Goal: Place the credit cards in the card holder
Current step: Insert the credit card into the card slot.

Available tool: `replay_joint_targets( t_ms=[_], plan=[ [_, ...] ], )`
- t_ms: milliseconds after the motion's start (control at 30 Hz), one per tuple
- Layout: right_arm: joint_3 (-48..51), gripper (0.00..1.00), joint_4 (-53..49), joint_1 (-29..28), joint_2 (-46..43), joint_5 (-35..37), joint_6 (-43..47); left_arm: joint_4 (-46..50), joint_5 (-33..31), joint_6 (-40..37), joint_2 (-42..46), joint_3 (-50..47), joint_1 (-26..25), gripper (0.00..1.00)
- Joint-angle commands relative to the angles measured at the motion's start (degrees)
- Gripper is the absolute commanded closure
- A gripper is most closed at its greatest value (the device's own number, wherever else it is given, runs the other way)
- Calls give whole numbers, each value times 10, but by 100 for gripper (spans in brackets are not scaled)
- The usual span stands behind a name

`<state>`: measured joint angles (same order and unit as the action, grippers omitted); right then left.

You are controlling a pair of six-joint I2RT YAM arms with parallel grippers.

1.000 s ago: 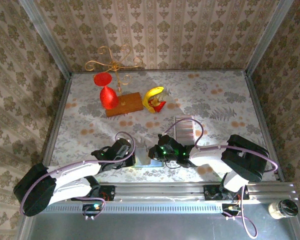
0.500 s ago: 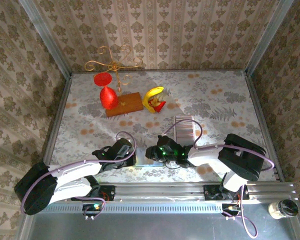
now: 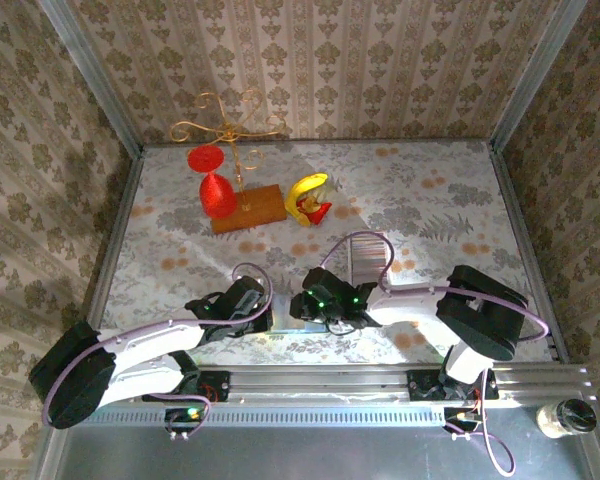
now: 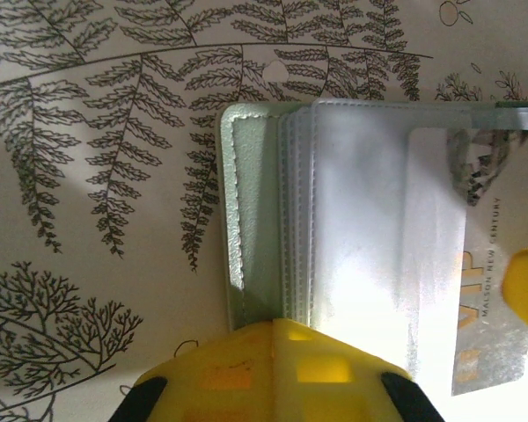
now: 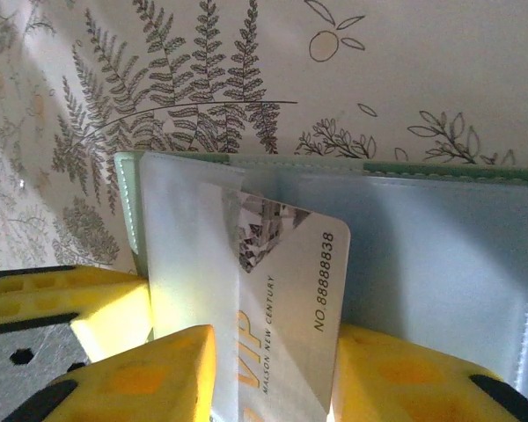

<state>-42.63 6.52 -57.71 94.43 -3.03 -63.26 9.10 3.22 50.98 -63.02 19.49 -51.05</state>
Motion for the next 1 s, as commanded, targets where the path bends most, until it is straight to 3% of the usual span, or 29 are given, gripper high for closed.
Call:
replay_joint_targets(
  t_ms=[0,233,533,967],
  plan=[
    [-31,62,-40,-9,17,7,19,18,-5,-4,-32,-9,-7,100],
    [-29,60,-88,-10,-9,32,25,19,-6,-4,-30,-8,-8,100],
    [-46,71,-83,-19,6,20,28,17,-5,-2,-28,-8,-10,100],
    [-86,73,-82,-36,36,10,29,21,-7,2,-18,-11,-10,100]
  ],
)
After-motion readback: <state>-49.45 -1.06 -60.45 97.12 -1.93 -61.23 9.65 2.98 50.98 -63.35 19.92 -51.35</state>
